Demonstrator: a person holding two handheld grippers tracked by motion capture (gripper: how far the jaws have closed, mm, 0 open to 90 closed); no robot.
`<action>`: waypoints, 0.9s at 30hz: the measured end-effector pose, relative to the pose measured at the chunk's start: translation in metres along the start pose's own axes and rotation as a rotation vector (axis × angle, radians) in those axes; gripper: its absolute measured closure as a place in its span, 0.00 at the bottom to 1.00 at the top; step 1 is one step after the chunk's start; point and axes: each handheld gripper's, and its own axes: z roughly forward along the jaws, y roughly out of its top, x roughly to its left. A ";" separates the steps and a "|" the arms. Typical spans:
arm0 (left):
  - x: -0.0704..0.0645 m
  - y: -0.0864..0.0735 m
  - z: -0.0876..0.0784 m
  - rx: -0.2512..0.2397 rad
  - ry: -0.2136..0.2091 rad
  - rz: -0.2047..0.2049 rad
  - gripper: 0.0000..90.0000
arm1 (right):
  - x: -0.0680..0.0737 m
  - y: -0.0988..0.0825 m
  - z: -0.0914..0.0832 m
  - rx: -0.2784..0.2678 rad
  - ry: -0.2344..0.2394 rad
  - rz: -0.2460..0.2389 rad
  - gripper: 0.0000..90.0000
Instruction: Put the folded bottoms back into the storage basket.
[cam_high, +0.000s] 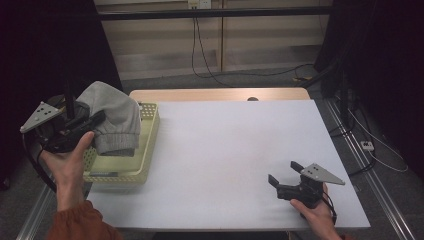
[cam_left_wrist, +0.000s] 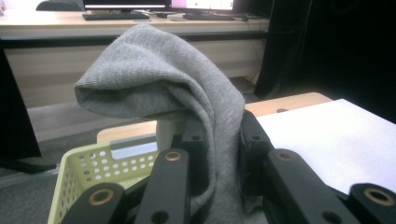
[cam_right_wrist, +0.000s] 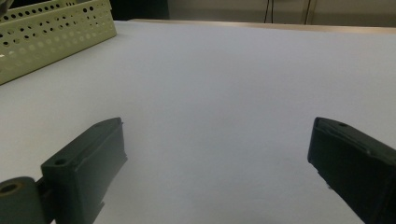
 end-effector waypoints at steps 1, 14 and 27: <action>0.002 -0.001 0.001 0.006 0.001 -0.003 0.85 | 0.000 0.000 0.000 0.000 0.000 0.000 0.04; 0.020 -0.018 0.015 0.097 0.005 -0.041 0.85 | 0.000 0.000 0.000 0.000 -0.001 0.000 0.04; 0.029 -0.029 0.029 0.173 -0.009 -0.058 0.85 | 0.000 0.000 0.001 0.005 0.000 0.000 0.04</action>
